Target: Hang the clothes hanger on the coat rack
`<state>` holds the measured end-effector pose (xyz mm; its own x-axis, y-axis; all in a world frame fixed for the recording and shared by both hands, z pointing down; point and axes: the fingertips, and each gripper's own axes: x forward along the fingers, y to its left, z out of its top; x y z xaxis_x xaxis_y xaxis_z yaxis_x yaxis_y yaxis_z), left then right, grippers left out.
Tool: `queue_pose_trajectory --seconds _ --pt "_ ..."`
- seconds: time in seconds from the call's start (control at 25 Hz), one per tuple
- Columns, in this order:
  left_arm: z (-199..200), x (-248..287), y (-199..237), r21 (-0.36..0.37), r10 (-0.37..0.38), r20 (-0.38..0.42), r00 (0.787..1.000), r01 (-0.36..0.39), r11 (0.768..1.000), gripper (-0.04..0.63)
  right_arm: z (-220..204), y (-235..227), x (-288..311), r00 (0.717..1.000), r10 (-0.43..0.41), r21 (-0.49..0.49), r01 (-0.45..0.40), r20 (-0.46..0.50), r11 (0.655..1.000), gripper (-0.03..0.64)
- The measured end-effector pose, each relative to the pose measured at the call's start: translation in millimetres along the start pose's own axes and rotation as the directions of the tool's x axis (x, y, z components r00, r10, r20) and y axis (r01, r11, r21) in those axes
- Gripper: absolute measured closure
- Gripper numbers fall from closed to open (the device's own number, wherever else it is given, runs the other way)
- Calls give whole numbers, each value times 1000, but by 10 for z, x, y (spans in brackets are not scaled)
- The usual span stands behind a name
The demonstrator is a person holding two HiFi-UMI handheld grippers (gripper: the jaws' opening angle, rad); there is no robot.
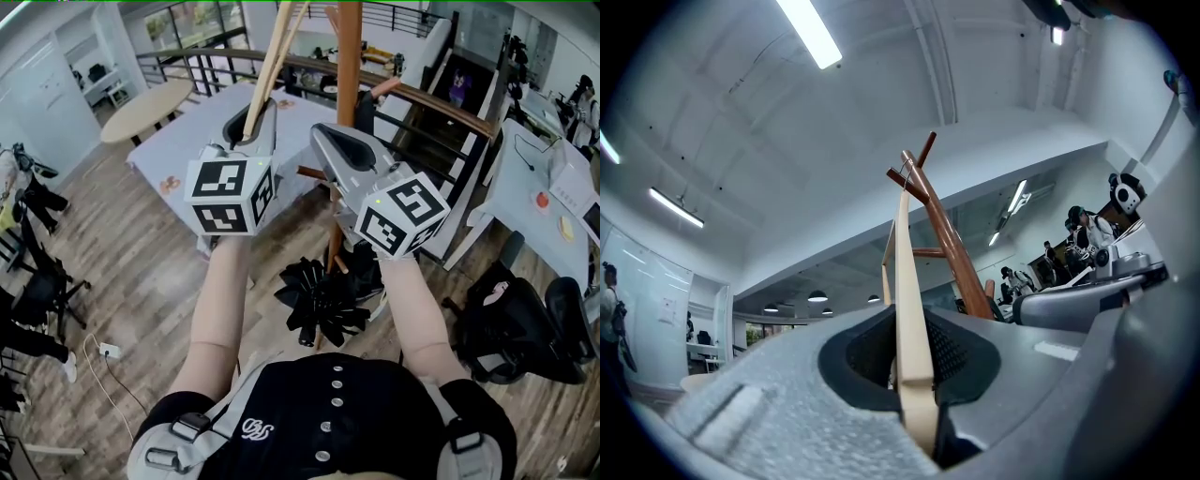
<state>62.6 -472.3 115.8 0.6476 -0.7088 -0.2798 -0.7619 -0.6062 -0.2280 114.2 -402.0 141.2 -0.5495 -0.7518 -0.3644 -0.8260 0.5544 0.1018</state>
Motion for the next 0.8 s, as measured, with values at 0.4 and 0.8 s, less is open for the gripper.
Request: queue_pose_trajectory --seconds 0.4,0.8 --pt "-58 10 -15 8 24 -2 1000 -24 1000 558 -62 -50 -75 1000 -20 27 20 -2 999 617" --pt "-172 91 -142 -10 19 -29 999 -19 1000 558 -66 -7 -92 1000 -11 33 12 -11 999 617"
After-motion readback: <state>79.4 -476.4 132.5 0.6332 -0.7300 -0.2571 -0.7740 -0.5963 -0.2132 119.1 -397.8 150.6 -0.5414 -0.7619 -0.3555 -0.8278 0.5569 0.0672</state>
